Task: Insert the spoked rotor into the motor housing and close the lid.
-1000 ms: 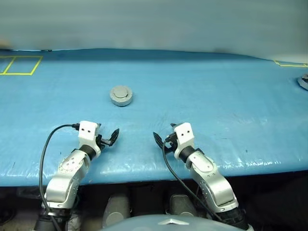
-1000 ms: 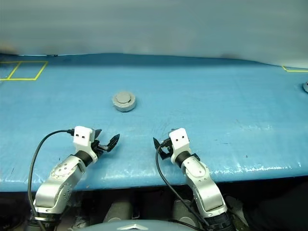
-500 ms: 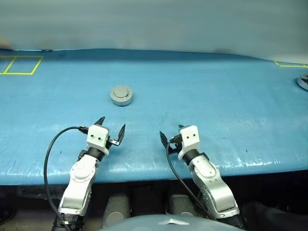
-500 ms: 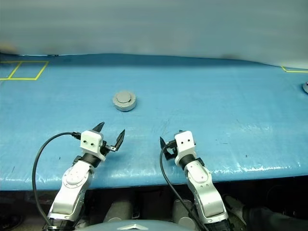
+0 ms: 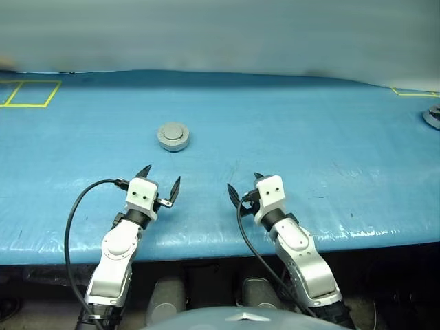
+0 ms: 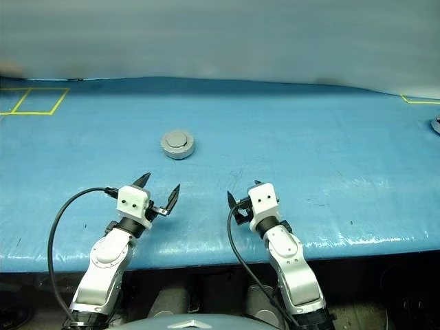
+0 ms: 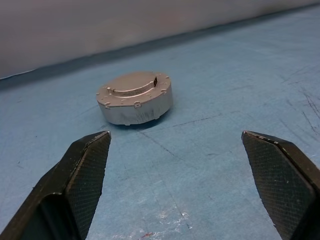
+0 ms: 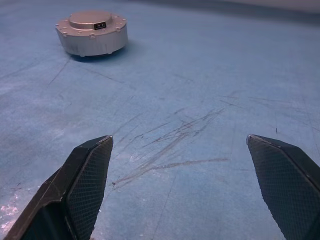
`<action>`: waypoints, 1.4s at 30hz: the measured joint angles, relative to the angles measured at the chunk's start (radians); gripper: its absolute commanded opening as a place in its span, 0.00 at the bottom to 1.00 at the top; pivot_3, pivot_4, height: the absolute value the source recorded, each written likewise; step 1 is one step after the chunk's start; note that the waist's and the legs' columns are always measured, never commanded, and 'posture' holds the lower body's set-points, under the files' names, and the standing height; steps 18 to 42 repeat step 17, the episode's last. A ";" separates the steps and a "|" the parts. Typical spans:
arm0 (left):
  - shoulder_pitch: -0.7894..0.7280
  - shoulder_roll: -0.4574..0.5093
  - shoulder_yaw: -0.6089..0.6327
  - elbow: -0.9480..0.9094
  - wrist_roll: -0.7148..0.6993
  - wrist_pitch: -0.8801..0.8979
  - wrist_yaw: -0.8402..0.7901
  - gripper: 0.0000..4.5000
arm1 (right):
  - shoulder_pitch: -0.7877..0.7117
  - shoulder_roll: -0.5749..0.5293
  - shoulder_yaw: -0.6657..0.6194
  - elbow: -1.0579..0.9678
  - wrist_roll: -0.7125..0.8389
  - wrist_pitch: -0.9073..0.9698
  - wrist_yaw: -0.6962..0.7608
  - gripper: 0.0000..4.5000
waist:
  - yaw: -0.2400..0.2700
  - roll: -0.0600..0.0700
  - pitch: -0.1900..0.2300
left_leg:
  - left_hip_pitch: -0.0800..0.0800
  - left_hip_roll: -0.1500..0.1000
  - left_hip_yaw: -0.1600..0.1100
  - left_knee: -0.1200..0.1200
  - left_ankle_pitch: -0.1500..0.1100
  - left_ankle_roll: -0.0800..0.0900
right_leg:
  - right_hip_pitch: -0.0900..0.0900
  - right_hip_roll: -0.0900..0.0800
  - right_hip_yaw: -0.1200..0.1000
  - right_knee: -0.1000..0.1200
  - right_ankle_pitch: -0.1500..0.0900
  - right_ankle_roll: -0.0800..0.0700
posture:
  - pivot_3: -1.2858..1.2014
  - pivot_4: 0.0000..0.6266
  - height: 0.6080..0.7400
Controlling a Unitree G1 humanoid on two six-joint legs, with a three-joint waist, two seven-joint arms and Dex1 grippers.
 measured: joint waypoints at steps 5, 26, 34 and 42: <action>-0.002 -0.005 0.000 0.000 0.000 -0.002 -0.008 0.99 | 0.002 0.004 0.000 0.000 -0.007 -0.001 -0.002 1.00 | 0.000 0.000 0.000 | 0.000 0.000 0.000 0.000 0.000 0.000 | 0.000 0.000 0.000 0.000 0.000 0.000 | 0.52 0.24 1.00; -0.011 -0.006 0.000 0.000 0.001 -0.001 -0.024 0.99 | 0.001 0.009 -0.002 0.000 -0.012 -0.005 0.002 1.00 | 0.000 0.000 0.000 | 0.000 0.000 0.000 0.000 0.000 0.000 | 0.000 0.000 0.000 0.000 0.000 0.000 | 0.52 0.24 1.00; -0.011 -0.006 0.000 0.000 0.001 -0.001 -0.024 0.99 | 0.001 0.009 -0.002 0.000 -0.012 -0.005 0.002 1.00 | 0.000 0.000 0.000 | 0.000 0.000 0.000 0.000 0.000 0.000 | 0.000 0.000 0.000 0.000 0.000 0.000 | 0.52 0.24 1.00; -0.011 -0.006 0.000 0.000 0.001 -0.001 -0.024 0.99 | 0.001 0.009 -0.002 0.000 -0.012 -0.005 0.002 1.00 | 0.000 0.000 0.000 | 0.000 0.000 0.000 0.000 0.000 0.000 | 0.000 0.000 0.000 0.000 0.000 0.000 | 0.52 0.24 1.00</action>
